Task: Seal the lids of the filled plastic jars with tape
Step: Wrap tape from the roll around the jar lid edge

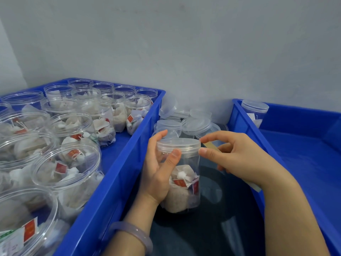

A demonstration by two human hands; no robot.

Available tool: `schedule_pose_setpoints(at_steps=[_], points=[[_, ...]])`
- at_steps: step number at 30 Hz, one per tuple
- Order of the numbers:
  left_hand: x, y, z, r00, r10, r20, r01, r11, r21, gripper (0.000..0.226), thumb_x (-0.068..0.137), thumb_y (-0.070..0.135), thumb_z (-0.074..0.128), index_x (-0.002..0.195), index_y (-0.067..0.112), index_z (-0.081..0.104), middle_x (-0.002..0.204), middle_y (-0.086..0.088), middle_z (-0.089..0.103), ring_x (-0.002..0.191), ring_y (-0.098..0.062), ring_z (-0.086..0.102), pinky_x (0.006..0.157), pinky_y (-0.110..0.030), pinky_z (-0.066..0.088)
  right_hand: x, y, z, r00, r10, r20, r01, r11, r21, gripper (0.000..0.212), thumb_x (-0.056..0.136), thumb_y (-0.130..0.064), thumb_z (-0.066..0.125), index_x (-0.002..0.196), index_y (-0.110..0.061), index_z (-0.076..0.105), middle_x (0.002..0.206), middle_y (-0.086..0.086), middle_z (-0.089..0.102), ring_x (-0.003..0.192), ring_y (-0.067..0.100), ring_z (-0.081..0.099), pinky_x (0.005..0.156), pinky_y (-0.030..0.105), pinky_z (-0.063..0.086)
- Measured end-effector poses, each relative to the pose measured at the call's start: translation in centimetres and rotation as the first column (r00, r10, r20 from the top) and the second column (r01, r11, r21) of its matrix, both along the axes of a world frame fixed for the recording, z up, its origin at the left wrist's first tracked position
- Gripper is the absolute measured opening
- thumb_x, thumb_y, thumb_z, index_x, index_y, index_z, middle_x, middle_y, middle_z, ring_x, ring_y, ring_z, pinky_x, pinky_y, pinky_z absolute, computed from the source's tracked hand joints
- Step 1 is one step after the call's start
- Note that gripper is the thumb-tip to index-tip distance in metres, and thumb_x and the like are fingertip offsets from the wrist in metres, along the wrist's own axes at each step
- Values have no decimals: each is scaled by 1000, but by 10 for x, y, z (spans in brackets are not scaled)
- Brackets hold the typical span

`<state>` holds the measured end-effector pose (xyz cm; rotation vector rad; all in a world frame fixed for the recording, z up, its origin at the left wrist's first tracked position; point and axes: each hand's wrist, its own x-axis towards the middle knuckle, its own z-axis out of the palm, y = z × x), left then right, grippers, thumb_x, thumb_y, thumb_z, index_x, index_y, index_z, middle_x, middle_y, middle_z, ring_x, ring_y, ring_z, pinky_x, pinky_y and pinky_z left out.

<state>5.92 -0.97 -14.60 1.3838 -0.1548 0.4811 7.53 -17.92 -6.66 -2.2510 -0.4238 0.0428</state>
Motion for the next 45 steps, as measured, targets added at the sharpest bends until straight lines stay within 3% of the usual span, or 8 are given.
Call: schedule_pose_setpoints(at_steps=[8,14,19,24,29,35,40,45], points=[[0,-1,-6,996,-83,-14,81,990,-118,49,78,32,59,125,21,50,108,-1,70,98,-24,67,77,-32,56,0,8,1,997,-20,-74,27,995,94,61,37,-72,63,93,-47,64,92,-1,67,56,2,62,52,14,45],[0,4,1,984,-173,-52,165,977,-135,98,44,64,83,123,17,50,111,-7,67,99,-22,67,76,-27,55,2,6,-3,987,53,-153,-53,999,2,74,33,-80,56,101,-52,54,63,-20,66,56,1,63,52,14,46],[-1,3,7,986,-122,-116,123,992,0,76,47,36,85,117,29,55,108,3,66,91,-4,68,68,-15,52,-1,2,1,987,81,-139,-87,996,-34,64,38,-79,51,98,-55,49,61,-28,63,55,-2,61,49,10,43],[-3,2,9,992,-25,-123,30,999,40,89,47,52,80,127,33,48,121,5,62,100,-4,65,78,-20,54,-3,11,4,991,93,-94,-95,995,-22,47,49,-77,56,91,-56,50,58,-36,58,55,-16,55,48,7,41],[0,6,3,992,-52,-119,41,995,-95,71,51,52,72,115,27,55,111,-11,67,97,-26,68,83,-38,55,-7,4,6,974,117,-194,-120,993,0,57,64,-59,65,119,-53,52,72,-8,71,64,5,67,66,22,50],[0,11,0,983,-121,-141,107,989,-106,70,51,53,71,114,27,57,102,-6,70,87,-25,70,75,-38,57,-13,-9,14,986,9,-165,-7,1000,12,22,71,-59,61,88,-48,70,71,-17,71,58,-1,65,50,12,46],[1,9,0,981,-119,-156,99,987,-130,69,50,55,70,111,26,57,92,-4,73,83,-23,71,71,-35,55,-16,-3,16,989,25,-149,-23,1000,14,86,26,-74,68,108,-48,64,98,-6,68,62,0,65,56,13,47],[-1,11,3,979,-155,-133,137,981,-137,89,37,63,83,112,25,57,93,-4,73,81,-22,71,68,-33,54,-13,3,13,998,-38,-40,36,998,-55,95,26,-81,58,113,-43,62,90,-9,66,60,0,55,69,24,47]])
